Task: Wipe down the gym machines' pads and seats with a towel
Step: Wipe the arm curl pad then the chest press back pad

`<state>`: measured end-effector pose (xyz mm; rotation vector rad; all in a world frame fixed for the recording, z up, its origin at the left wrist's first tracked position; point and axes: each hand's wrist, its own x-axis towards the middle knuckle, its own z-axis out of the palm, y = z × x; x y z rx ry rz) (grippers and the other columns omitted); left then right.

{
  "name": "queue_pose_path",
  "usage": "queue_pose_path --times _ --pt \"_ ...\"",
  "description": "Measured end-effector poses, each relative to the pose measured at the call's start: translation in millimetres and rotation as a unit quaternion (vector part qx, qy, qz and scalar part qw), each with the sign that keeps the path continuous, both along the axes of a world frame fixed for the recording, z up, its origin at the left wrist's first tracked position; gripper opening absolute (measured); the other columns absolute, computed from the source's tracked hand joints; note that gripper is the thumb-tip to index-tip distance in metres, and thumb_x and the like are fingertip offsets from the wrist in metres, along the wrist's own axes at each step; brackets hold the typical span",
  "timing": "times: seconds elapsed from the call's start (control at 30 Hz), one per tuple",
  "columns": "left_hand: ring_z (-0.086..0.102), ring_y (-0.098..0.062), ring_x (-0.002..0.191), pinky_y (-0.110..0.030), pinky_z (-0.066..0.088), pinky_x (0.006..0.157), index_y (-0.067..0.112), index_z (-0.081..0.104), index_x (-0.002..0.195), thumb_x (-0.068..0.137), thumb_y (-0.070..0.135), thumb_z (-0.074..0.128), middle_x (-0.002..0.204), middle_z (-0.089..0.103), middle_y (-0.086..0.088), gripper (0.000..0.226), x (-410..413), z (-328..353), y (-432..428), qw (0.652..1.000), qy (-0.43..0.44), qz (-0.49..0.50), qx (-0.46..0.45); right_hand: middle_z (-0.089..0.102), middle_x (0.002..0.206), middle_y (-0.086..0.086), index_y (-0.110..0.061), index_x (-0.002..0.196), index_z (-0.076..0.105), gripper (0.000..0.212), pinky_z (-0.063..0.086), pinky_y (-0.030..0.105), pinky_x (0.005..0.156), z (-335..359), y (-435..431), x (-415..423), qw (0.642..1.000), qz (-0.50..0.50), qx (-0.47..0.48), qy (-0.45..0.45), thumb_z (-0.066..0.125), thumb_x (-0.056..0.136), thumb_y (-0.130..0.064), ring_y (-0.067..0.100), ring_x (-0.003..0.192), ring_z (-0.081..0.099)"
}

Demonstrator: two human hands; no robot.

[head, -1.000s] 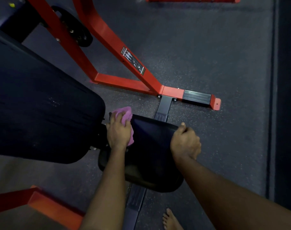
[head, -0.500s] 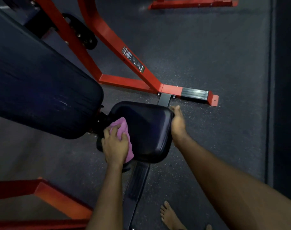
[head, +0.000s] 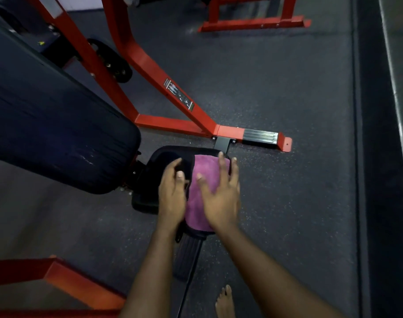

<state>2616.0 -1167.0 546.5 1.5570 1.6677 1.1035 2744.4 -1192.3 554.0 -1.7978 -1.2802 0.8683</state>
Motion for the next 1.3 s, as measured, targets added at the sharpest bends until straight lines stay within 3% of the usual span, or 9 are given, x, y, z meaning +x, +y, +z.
queue_pose_path --times 0.1,0.27,0.37,0.43,0.5,0.67,0.87,1.13,1.3 --pt "0.064 -0.011 0.112 -0.036 0.052 0.097 0.019 0.059 0.13 0.103 0.022 0.039 0.134 0.059 0.001 0.034 -28.1 -15.7 0.7 0.998 0.019 0.06 -0.01 -0.009 0.17 0.004 -0.046 0.16 -0.004 0.087 0.038 0.057 0.113 -4.1 -16.8 -36.4 0.993 -0.007 -0.051 -0.104 0.055 0.095 -0.046 0.034 0.15 0.024" --pt "0.044 -0.019 0.133 -0.026 0.032 0.106 0.02 0.062 0.134 0.103 0.01 0.046 0.144 0.053 -0.002 0.036 -52.3 -47.9 5.5 0.983 0.138 -0.007 -0.123 0.023 0.163 0.0 -0.056 0.151 0.027 0.075 0.061 0.039 0.067 -20.3 -32.2 -34.3 0.988 -0.147 0.046 -0.014 0.046 0.093 -0.013 0.029 0.105 0.064" --pt "0.043 -0.016 0.125 -0.038 0.041 0.104 0.024 0.059 0.136 0.1 0.012 0.053 0.14 0.052 0.003 0.039 -52.6 -57.4 4.2 0.977 0.19 -0.006 -0.097 0.027 0.165 0.001 -0.044 0.149 0.043 0.056 0.052 0.055 0.099 -19.8 -27.9 -26.9 0.976 -0.214 0.037 0.026 0.038 0.097 -0.022 0.032 0.137 0.046" --pt "0.042 -0.016 0.125 -0.045 0.043 0.101 0.026 0.057 0.137 0.102 0.017 0.051 0.142 0.049 0.003 0.037 -49.3 -61.4 -0.2 0.974 0.207 0.002 -0.087 0.004 0.171 -0.005 -0.048 0.158 0.022 0.061 0.029 0.063 0.117 -13.3 -22.0 -34.8 0.985 -0.167 -0.034 0.01 0.036 0.098 -0.051 0.028 0.155 0.014" --pt "0.039 -0.016 0.13 -0.044 0.038 0.102 0.029 0.053 0.141 0.107 0.03 0.041 0.148 0.043 0.004 0.037 -47.9 -64.1 -2.9 0.973 0.209 0.005 -0.096 -0.018 0.17 -0.005 -0.048 0.159 -0.005 0.084 0.024 0.063 0.117 -9.7 -15.0 -46.4 0.988 -0.117 -0.086 -0.059 0.042 0.093 -0.071 0.033 0.156 0.001" --pt "0.031 -0.016 0.138 -0.047 0.031 0.107 0.031 0.048 0.145 0.107 0.029 0.037 0.155 0.035 0.006 0.04 -46.7 -69.6 -6.0 0.972 0.211 0.003 -0.106 -0.011 0.17 0.005 -0.046 0.16 -0.001 0.086 0.049 0.058 0.101 -15.2 21.7 -30.7 0.98 -0.107 -0.122 -0.118 0.056 0.096 -0.051 0.044 0.147 0.026" --pt "0.03 -0.015 0.138 -0.042 0.026 0.106 0.031 0.048 0.145 0.107 0.028 0.038 0.154 0.035 0.007 0.039 -46.7 -73.8 -7.0 0.975 0.203 0.007 -0.096 0.027 0.163 0.006 -0.043 0.156 0.029 0.067 0.043 0.052 0.105 -11.9 94.0 12.9 0.98 -0.07 -0.158 -0.097 0.056 0.096 -0.047 0.041 0.133 0.048" --pt "0.029 -0.016 0.139 -0.046 0.029 0.108 0.031 0.047 0.146 0.108 0.029 0.035 0.156 0.033 0.006 0.04 -46.3 -71.2 -8.4 0.973 0.203 0.008 -0.112 -0.005 0.171 -0.004 -0.05 0.159 0.006 0.081 0.056 0.049 0.091 -22.3 -32.9 -54.6 0.983 -0.129 -0.07 -0.11 0.056 0.097 -0.038 0.032 0.142 0.037" --pt "0.03 -0.016 0.138 -0.043 0.028 0.106 0.03 0.048 0.145 0.107 0.029 0.035 0.156 0.033 0.007 0.04 -45.8 -70.8 -8.8 0.973 0.203 0.01 -0.11 0.005 0.171 0.002 -0.052 0.158 0.009 0.071 0.053 0.048 0.096 -21.9 -6.4 -36.8 0.981 -0.151 -0.091 -0.076 0.051 0.101 -0.049 0.035 0.132 0.048"
